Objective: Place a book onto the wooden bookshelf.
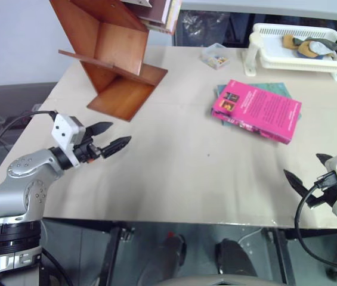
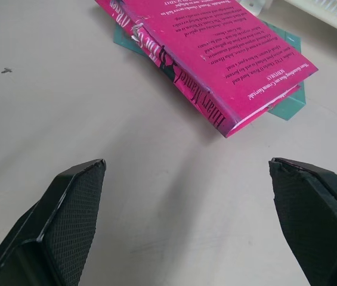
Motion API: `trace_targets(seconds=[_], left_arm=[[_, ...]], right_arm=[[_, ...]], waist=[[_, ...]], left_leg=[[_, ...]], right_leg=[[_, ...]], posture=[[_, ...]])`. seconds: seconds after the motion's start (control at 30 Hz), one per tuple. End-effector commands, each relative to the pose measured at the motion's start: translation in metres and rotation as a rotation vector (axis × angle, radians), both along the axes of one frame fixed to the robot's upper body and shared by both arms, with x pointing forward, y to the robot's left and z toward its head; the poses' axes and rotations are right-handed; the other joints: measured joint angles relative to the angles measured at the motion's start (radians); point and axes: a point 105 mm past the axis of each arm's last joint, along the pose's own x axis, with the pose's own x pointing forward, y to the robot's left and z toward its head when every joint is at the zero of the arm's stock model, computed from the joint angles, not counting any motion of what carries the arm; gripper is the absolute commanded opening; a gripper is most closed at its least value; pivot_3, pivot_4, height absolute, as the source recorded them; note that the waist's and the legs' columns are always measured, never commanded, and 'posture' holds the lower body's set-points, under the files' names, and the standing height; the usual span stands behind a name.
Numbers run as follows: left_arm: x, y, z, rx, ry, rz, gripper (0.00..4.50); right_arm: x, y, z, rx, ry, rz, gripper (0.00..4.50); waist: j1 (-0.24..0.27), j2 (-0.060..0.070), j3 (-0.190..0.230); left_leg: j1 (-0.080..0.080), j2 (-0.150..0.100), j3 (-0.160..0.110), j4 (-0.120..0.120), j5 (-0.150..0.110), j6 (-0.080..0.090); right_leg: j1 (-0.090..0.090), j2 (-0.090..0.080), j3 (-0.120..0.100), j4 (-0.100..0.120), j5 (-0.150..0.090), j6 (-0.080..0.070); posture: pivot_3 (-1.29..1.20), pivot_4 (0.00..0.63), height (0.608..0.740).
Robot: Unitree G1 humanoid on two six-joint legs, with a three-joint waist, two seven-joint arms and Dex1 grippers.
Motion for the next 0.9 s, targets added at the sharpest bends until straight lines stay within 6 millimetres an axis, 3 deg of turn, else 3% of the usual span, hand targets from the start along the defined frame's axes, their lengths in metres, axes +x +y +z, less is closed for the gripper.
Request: trace_targets(seconds=[0.03,0.23,0.27,0.33,0.57,0.6,0.73,0.9], left_arm=[[-0.001,-0.003,0.015,-0.004,-0.050,-0.023,4.44],[0.001,-0.017,0.021,-0.037,-0.064,-0.073,4.44],[0.001,-0.018,0.021,-0.037,-0.064,-0.079,4.50],[0.001,-0.020,0.022,-0.035,-0.065,-0.090,4.50],[-0.004,-0.049,0.024,-0.009,-0.085,-0.215,4.50],[-0.006,-0.054,0.025,-0.009,-0.091,-0.235,4.50],[-0.009,-0.073,0.028,-0.009,-0.112,-0.296,4.50],[-0.010,-0.100,0.029,-0.058,-0.132,-0.346,4.50]], right_arm=[[-0.001,0.001,0.010,-0.028,-0.048,-0.001,4.50],[0.001,-0.001,0.009,-0.022,-0.052,-0.011,4.50],[0.002,-0.001,0.009,-0.021,-0.052,-0.011,4.25],[0.004,0.000,0.008,-0.017,-0.053,-0.009,3.67],[0.016,-0.006,0.006,-0.003,-0.055,-0.052,0.23],[0.020,-0.008,0.005,-0.006,-0.054,-0.067,0.05],[0.033,-0.016,0.000,-0.024,-0.032,-0.108,0.05],[0.060,-0.048,-0.015,-0.110,0.035,-0.220,0.05]], waist=[[0.000,0.000,0.000],[0.000,0.000,0.000],[-0.001,0.000,0.000],[-0.002,0.000,0.000],[0.000,0.000,0.000],[0.000,0.000,0.000],[0.000,0.000,0.000],[-0.001,0.000,0.000]], left_leg=[[0.000,0.000,0.000,0.000,0.000,0.000],[0.000,0.000,0.000,0.000,0.000,0.000],[0.000,0.000,0.000,0.000,0.000,0.000],[0.000,0.000,0.000,0.000,0.000,0.000],[0.000,0.000,0.000,0.000,0.000,0.000],[0.000,0.000,0.000,0.000,0.000,0.000],[0.000,0.000,0.000,0.000,0.000,0.000],[0.000,0.000,0.000,0.000,0.001,-0.001]], right_leg=[[0.000,0.000,0.000,0.000,0.000,0.000],[0.000,0.000,0.000,0.000,0.000,0.000],[0.000,0.000,0.000,0.000,0.000,0.000],[0.000,0.000,0.000,0.000,0.000,0.000],[0.000,0.000,0.000,0.000,0.000,0.000],[0.000,0.000,0.000,0.000,0.000,0.000],[0.000,0.000,0.000,0.000,0.000,0.000],[0.000,0.000,0.000,-0.001,0.000,0.000]], posture=[[0.00,0.150,0.740],[0.00,0.150,0.740],[0.00,0.150,0.740],[0.00,0.150,0.740],[0.00,0.150,0.740],[0.00,0.150,0.740],[0.00,0.150,0.740],[0.00,0.150,0.740]])
